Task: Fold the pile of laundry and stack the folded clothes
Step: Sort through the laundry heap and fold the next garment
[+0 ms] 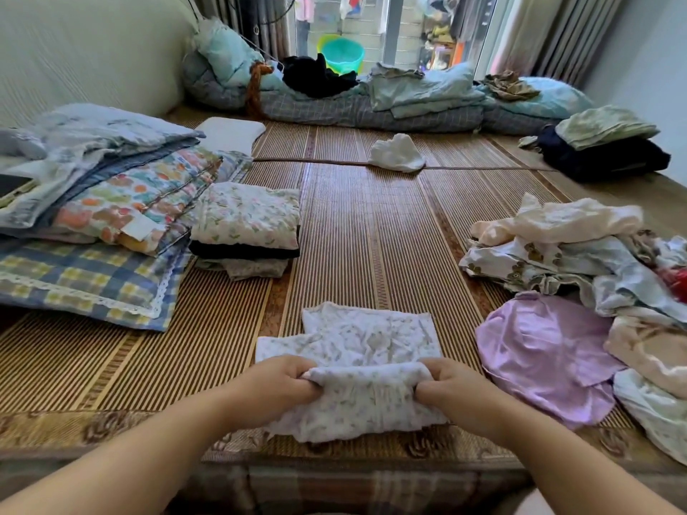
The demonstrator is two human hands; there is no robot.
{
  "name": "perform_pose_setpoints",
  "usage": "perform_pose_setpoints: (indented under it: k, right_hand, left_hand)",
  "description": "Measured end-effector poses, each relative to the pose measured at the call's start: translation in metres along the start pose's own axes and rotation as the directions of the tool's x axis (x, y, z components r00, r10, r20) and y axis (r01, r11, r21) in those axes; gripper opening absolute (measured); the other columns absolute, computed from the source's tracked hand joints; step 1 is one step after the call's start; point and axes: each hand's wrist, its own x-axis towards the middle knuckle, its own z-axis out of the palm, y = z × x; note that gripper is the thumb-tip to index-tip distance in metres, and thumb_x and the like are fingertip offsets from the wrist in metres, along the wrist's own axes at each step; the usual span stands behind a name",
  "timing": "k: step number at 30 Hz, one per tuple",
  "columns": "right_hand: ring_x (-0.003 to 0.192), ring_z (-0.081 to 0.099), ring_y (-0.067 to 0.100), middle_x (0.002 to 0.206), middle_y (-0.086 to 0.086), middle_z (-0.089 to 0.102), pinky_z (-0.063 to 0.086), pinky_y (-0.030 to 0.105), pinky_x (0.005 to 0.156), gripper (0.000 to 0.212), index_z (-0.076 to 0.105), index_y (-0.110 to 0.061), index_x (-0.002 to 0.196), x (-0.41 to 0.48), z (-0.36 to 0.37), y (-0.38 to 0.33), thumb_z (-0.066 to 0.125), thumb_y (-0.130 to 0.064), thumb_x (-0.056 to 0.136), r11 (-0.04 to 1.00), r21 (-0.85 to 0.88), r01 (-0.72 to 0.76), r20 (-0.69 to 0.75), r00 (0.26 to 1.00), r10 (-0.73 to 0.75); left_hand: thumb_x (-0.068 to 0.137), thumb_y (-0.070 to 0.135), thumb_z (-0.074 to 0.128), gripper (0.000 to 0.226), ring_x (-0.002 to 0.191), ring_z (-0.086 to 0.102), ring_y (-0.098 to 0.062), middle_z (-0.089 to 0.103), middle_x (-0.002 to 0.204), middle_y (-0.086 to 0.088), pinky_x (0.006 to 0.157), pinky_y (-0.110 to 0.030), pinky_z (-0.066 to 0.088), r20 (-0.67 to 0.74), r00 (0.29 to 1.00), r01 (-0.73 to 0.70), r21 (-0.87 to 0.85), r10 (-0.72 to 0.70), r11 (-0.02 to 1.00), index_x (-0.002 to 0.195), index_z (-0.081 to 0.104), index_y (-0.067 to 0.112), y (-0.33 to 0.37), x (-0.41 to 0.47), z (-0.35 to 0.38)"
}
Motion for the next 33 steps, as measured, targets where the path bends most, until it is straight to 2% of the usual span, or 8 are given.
perform_pose_setpoints:
  k: [3, 5, 9, 14, 21, 24, 27, 33]
  right_hand:
    - [0.084, 0.069, 0.030, 0.097, 0.010, 0.072, 0.054, 0.045, 0.073, 0.019, 0.068, -0.013, 0.096, 0.015, -0.005, -0.013, 0.057, -0.024, 0.085, 0.998, 0.061, -0.033, -0.072, 0.997, 0.037]
    - [0.088, 0.067, 0.025, 0.101, 0.007, 0.068, 0.055, 0.041, 0.072, 0.020, 0.064, -0.015, 0.106, 0.034, -0.011, -0.024, 0.056, -0.026, 0.091, 0.995, 0.089, -0.038, -0.194, 0.979, 0.055]
    - [0.111, 0.056, 0.022, 0.130, 0.006, 0.055, 0.048, 0.037, 0.087, 0.049, 0.043, -0.020, 0.139, 0.068, -0.022, -0.035, 0.057, -0.031, 0.094, 0.994, 0.083, -0.075, -0.402, 0.910, 0.102]
    - [0.132, 0.043, 0.030, 0.147, 0.012, 0.042, 0.040, 0.042, 0.103, 0.068, 0.028, -0.016, 0.149, 0.072, -0.012, -0.018, 0.059, -0.039, 0.092, 0.976, 0.018, -0.216, -0.409, 0.889, 0.204]
    - [0.121, 0.050, 0.030, 0.135, 0.011, 0.051, 0.046, 0.037, 0.091, 0.080, 0.029, -0.007, 0.145, 0.077, 0.013, -0.017, 0.056, -0.056, 0.088, 0.932, -0.069, -0.355, -0.346, 0.885, 0.311]
    - [0.129, 0.035, 0.032, 0.139, 0.009, 0.046, 0.038, 0.046, 0.100, 0.088, 0.031, -0.010, 0.143, 0.082, 0.022, -0.018, 0.054, -0.068, 0.081, 0.862, -0.261, -0.435, -0.418, 0.856, 0.305]
    - [0.124, 0.039, 0.031, 0.134, 0.010, 0.048, 0.039, 0.044, 0.098, 0.086, 0.044, -0.014, 0.132, 0.089, 0.027, -0.012, 0.061, -0.072, 0.071, 0.822, -0.308, -0.478, -0.451, 0.835, 0.317]
    - [0.077, 0.060, 0.019, 0.084, 0.000, 0.063, 0.053, 0.034, 0.073, 0.036, 0.061, -0.013, 0.097, 0.094, 0.019, -0.015, 0.072, -0.043, 0.079, 0.888, -0.170, -0.427, -0.398, 0.854, 0.335]
  left_hand:
    - [0.093, 0.028, 0.054, 0.032, 0.074, 0.053, -0.022, 0.061, 0.086, -0.008, 0.071, -0.033, 0.047, -0.018, 0.996, 0.081, -0.224, -0.087, 0.971, 0.094, 0.058, -0.004, 0.008, 0.008, -0.006]
    - [0.092, 0.028, 0.055, 0.031, 0.077, 0.059, -0.027, 0.064, 0.093, -0.013, 0.075, -0.040, 0.050, -0.128, 0.982, 0.093, -0.314, -0.139, 0.945, 0.103, 0.060, 0.000, 0.016, 0.023, -0.014]
    - [0.092, 0.037, 0.056, 0.042, 0.093, 0.059, -0.018, 0.059, 0.121, -0.004, 0.072, -0.034, 0.052, -0.476, 0.844, 0.171, -0.199, -0.248, 0.965, 0.130, 0.049, 0.020, 0.017, 0.049, -0.023]
    - [0.085, 0.053, 0.055, 0.077, 0.131, 0.038, -0.029, 0.035, 0.147, -0.009, 0.105, -0.046, 0.039, -0.531, 0.749, 0.434, -0.058, -0.395, 0.899, 0.149, 0.025, 0.023, -0.016, 0.045, -0.016]
    - [0.060, 0.065, 0.048, 0.093, 0.120, 0.042, -0.032, 0.044, 0.136, -0.007, 0.098, -0.047, 0.044, -0.377, 0.752, 0.469, -0.269, -0.541, 0.841, 0.142, 0.033, 0.023, -0.009, 0.042, 0.000]
    - [0.079, 0.063, 0.051, 0.081, 0.119, 0.025, -0.027, 0.018, 0.140, -0.006, 0.101, -0.044, 0.037, -0.471, 0.693, 0.575, -0.096, -0.546, 0.812, 0.145, 0.028, 0.021, 0.004, 0.048, 0.006]
    - [0.074, 0.072, 0.056, 0.082, 0.102, 0.023, -0.023, 0.021, 0.117, -0.006, 0.098, -0.042, 0.039, -0.462, 0.698, 0.607, -0.023, -0.547, 0.794, 0.135, 0.036, 0.022, 0.008, 0.051, 0.010]
    - [0.087, 0.045, 0.061, 0.033, 0.112, 0.043, -0.027, 0.043, 0.127, -0.008, 0.096, -0.039, 0.044, -0.501, 0.715, 0.589, 0.057, -0.487, 0.806, 0.112, 0.059, 0.022, 0.011, 0.067, 0.021]
